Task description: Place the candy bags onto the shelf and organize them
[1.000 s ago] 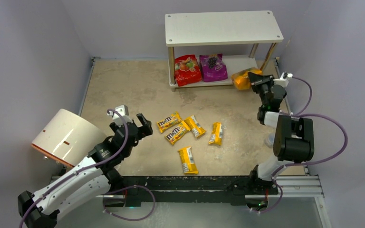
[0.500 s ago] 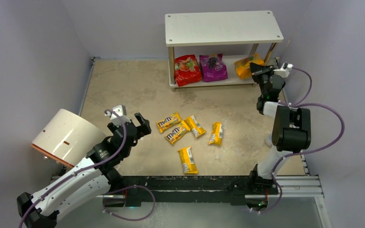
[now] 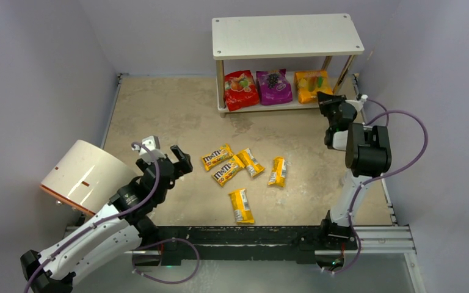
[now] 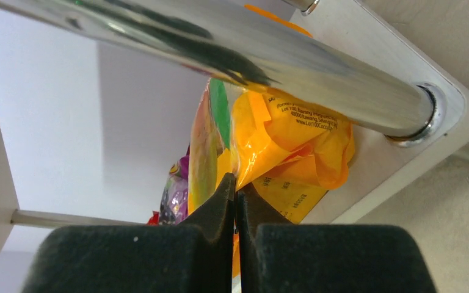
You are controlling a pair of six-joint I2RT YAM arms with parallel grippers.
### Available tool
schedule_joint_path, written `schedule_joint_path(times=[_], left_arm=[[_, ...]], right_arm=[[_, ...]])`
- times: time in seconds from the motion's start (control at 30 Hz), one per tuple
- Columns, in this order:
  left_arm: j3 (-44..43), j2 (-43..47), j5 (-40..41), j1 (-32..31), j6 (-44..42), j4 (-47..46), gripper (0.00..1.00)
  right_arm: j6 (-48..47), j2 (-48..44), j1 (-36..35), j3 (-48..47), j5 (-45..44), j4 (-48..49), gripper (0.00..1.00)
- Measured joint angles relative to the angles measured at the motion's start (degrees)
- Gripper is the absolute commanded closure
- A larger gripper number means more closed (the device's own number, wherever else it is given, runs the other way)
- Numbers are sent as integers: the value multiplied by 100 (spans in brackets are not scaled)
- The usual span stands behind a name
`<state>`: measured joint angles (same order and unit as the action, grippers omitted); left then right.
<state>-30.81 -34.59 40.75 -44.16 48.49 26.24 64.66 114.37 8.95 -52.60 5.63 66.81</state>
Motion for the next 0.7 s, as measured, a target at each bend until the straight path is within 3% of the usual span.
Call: schedule_joint_path(times=[0.1, 0.3, 0.43, 0.57, 0.63, 0.7], left_arm=[[0, 7, 4, 0, 22, 11, 2], [-4, -17, 11, 0, 39, 26, 1], [-7, -39, 9, 0, 39, 35, 2], [-7, -31, -26, 0, 39, 46, 0], [-7, -26, -79, 0, 37, 48, 0], [-20, -26, -166, 0, 37, 59, 0]], right_arm=[[136, 229, -2, -212, -7, 33, 100], [234, 348, -7, -369, -7, 2, 82], [201, 348, -4, -531, 15, -197, 60], [-2, 216, -7, -564, 61, -640, 28], [-153, -26, -17, -431, 76, -960, 7], [-374, -435, -42, -186, 61, -1331, 1]])
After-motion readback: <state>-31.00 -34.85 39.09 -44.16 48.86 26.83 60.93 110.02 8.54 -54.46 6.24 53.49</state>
